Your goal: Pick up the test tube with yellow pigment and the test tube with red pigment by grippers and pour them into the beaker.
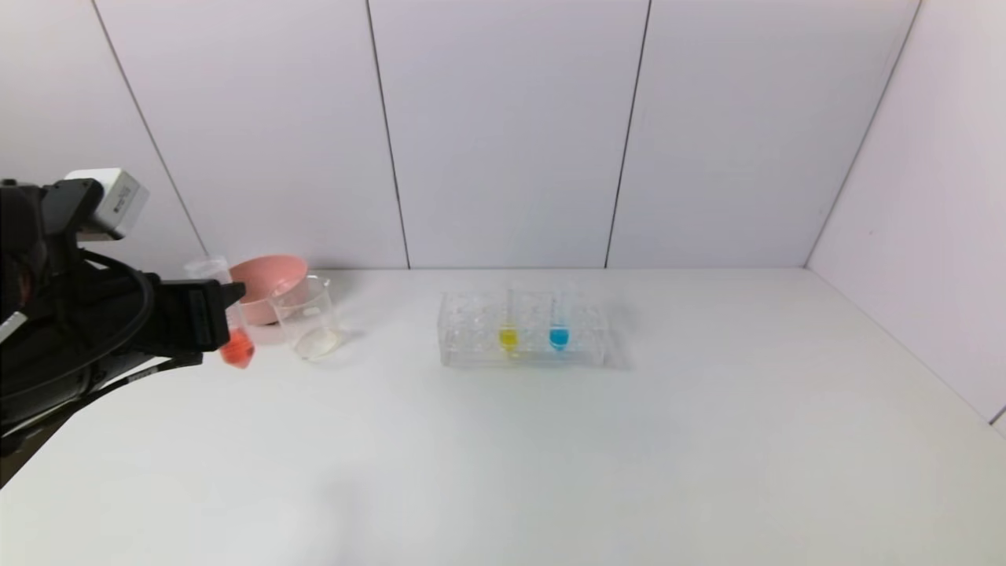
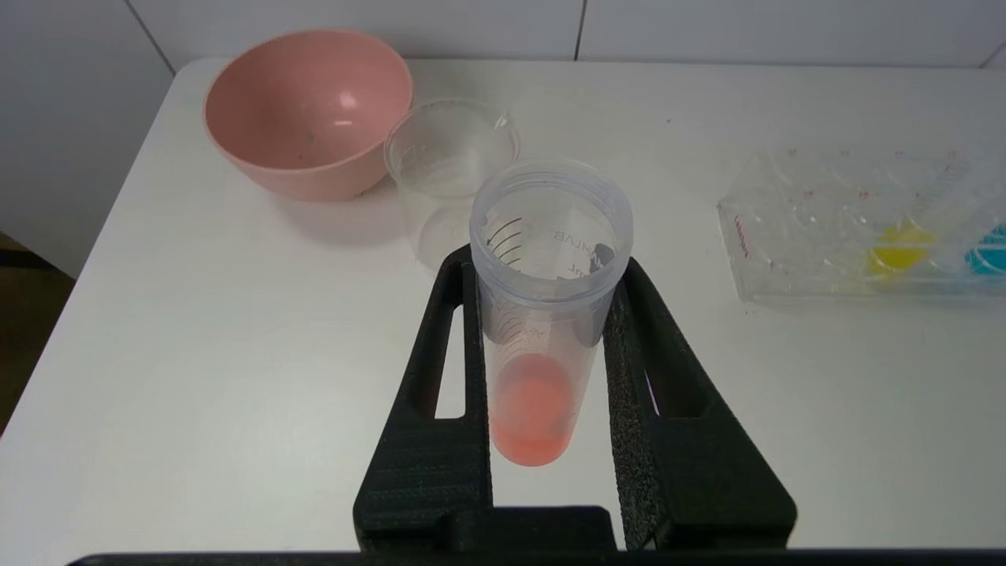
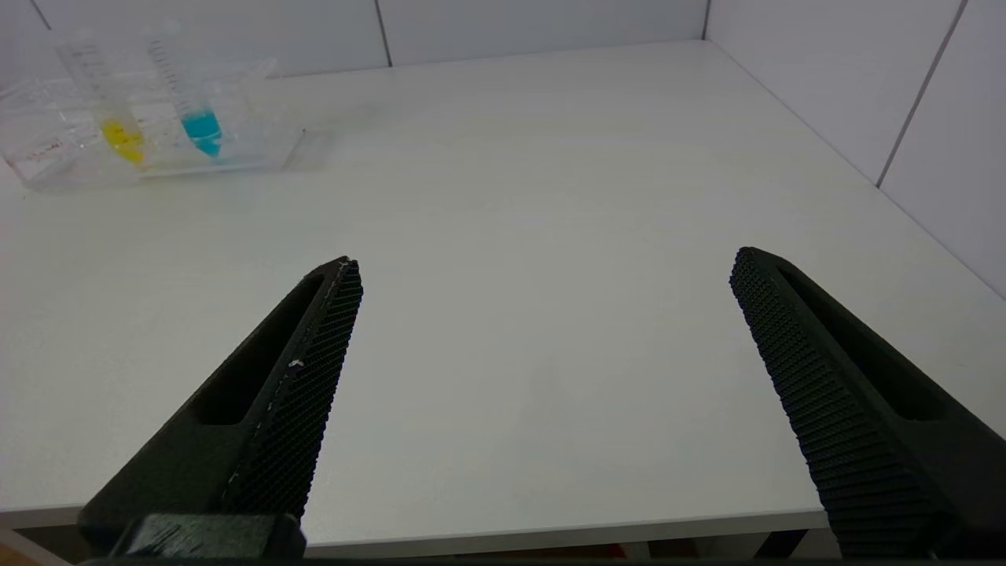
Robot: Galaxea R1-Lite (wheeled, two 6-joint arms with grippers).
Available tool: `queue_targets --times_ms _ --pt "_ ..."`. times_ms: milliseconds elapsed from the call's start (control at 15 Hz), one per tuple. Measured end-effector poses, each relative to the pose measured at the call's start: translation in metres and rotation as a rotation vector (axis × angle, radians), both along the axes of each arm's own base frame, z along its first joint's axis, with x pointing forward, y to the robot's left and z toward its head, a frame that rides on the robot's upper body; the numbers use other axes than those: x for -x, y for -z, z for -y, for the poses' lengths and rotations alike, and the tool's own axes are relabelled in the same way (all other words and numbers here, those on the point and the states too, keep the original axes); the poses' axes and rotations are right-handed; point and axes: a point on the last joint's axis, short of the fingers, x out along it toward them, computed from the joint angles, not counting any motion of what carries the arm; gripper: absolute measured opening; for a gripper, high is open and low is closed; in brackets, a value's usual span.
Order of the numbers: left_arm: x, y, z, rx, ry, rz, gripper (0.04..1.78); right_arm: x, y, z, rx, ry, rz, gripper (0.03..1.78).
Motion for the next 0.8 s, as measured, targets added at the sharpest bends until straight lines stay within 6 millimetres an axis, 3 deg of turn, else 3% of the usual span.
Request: queue_targets --times_ms 333,600,800 --pt "0.002 0.001 -0.045 0.064 0.032 0.124 0.44 0.0 0.0 0.0 0.0 0.0 0.0 1.71" --pt "-0.024 0.014 -0.076 0.079 0.085 0.126 0.44 0.0 0.0 0.0 0.0 0.0 0.0 1.71" --pt "-0.055 0.028 -0.099 0.017 0.185 0.101 0.44 0.0 0.0 0.0 0.0 0.0 0.0 1.71"
